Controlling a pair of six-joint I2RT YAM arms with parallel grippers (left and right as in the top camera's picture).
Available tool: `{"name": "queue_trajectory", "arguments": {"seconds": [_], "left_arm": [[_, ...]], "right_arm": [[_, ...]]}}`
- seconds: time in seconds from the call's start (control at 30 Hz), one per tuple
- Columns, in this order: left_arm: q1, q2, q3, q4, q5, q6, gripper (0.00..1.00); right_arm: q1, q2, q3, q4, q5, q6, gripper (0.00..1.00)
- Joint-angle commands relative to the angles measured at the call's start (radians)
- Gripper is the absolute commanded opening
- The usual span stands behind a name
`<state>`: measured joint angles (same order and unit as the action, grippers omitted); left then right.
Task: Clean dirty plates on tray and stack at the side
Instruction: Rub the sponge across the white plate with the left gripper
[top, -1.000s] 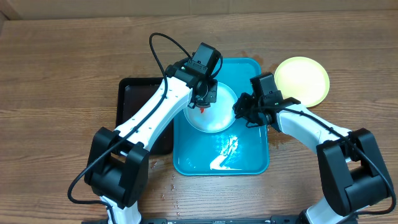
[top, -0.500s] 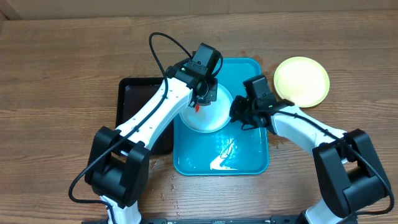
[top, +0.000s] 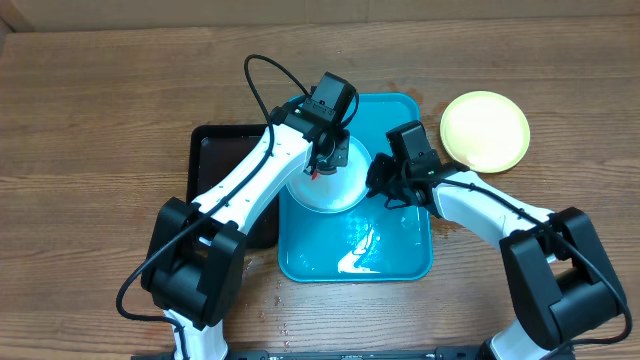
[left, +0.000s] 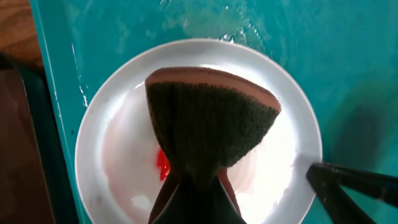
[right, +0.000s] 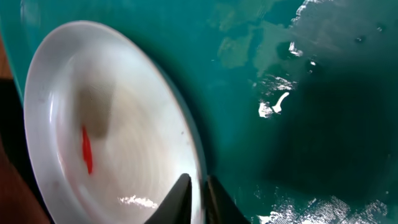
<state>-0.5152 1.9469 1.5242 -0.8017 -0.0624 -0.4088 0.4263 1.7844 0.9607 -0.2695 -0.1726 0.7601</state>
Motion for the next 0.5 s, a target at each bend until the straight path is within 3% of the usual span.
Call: {"name": "queue_trajectory", "arguments": {"seconds": [0.0,0.27,0.47], "left_arm": [[0.021,0.008,-0.009,-0.018,-0.014,0.027,0.04],[0.101,0.008,-0.002,-0.068,0.126,0.051,0.04],[0.101,0.012,-0.003,-0.073,0.114,0.048,0.04]], "right_arm": [[0.000,0.012,-0.005,0.003,0.015,0.000,0.07],[0.000,0.012,-0.005,0.003,0.015,0.000,0.04],[0.000,0.012,-0.005,0.003,0.014,0.000,0.04]]}}
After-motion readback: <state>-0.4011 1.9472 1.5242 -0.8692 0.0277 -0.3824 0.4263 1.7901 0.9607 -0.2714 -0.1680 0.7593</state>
